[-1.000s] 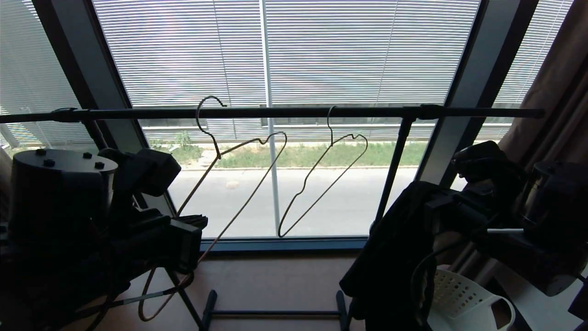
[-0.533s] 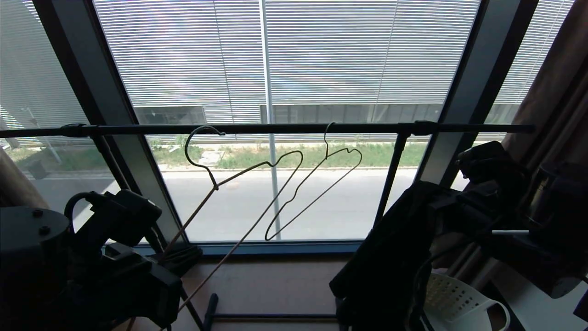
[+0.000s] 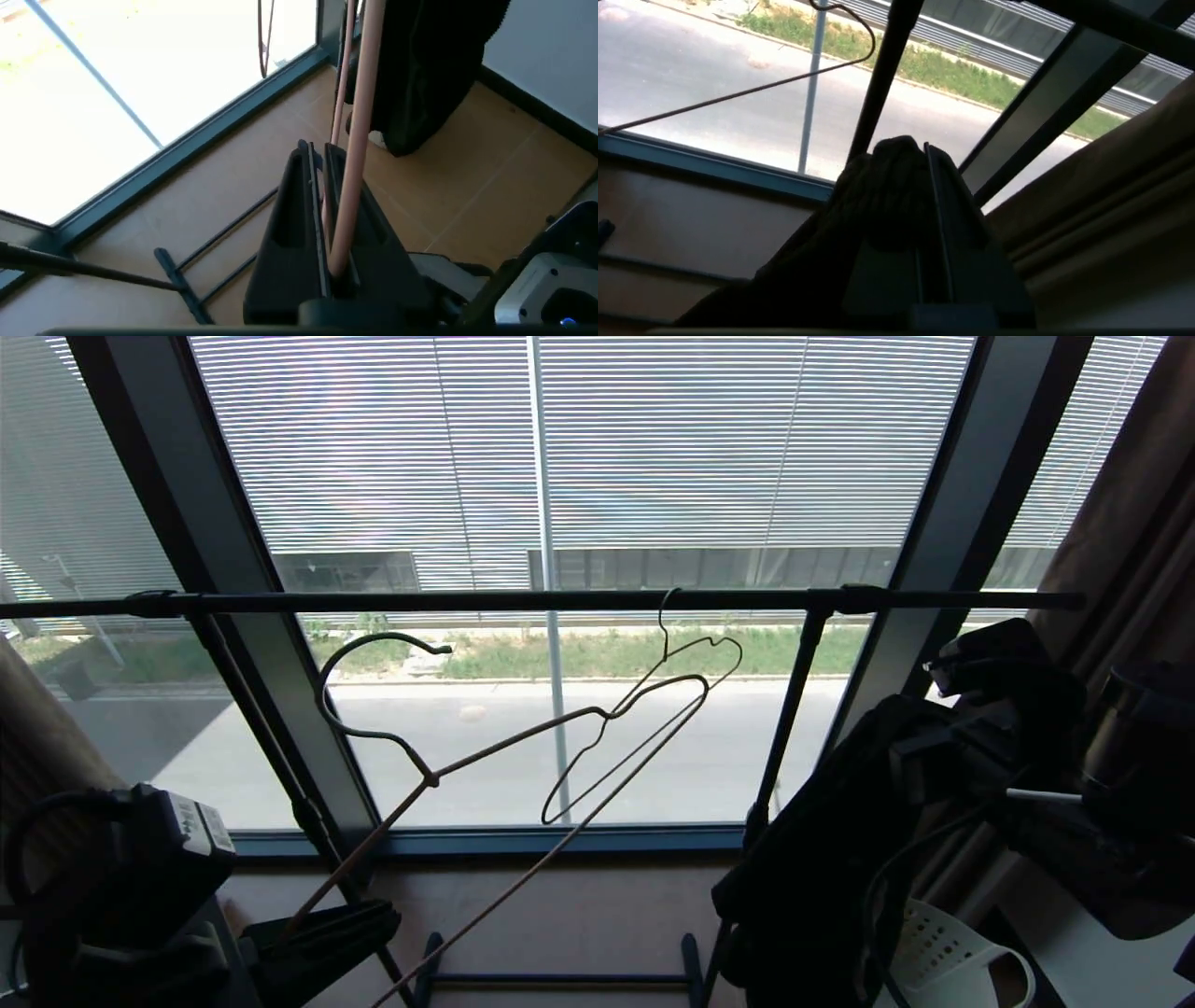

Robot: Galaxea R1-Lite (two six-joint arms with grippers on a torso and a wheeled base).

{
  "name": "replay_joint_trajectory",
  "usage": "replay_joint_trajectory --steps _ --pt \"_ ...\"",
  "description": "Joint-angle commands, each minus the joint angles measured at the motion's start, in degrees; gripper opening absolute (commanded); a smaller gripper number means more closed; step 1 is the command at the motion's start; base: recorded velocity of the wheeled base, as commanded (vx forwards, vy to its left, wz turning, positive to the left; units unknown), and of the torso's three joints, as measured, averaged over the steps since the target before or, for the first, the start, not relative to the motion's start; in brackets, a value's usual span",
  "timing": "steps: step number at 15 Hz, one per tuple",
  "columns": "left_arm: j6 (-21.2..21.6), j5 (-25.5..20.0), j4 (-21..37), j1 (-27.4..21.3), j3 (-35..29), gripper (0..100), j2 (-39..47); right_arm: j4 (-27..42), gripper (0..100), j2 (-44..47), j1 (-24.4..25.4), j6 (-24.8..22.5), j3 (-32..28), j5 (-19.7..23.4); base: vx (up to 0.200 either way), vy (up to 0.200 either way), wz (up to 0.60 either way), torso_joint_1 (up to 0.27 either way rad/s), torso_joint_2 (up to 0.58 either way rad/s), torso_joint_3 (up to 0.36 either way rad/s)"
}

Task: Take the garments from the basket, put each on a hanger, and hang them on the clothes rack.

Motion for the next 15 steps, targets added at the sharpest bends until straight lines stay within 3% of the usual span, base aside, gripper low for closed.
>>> replay_joint_trajectory --steps 1,6,9,11,15 --pt "0.1 -2.5 -0.1 0.4 1.6 0 -1.2 0.0 0 -0.6 -0.1 -0.8 -0.2 -1.2 0.0 0.0 0.0 0.0 0.0 0.0" --pt "0.3 -7.8 -2.5 -0.6 3.1 0 7.0 -0.1 0 -0.7 1.9 -1.7 -1.1 -7.9 0.0 0.0 0.0 0.0 0.0 0.0" --pt "1.0 -8.1 -9.5 -2.3 2.6 0 14.7 -0.1 0 -1.4 3.4 -2.0 -1.3 -8.4 0.0 0.0 0.0 0.0 0.0 0.0" --pt "4.9 -8.3 -11.9 -2.7 2.0 0 18.2 -0.1 0 -1.9 3.4 -2.3 -1.6 -8.4 0.0 0.0 0.0 0.0 0.0 0.0" --pt "5.0 -9.4 -12.2 -4.4 0.0 0 21.2 0.0 0 -1.7 6.9 -2.6 -1.8 -11.1 0.0 0.0 0.0 0.0 0.0 0.0"
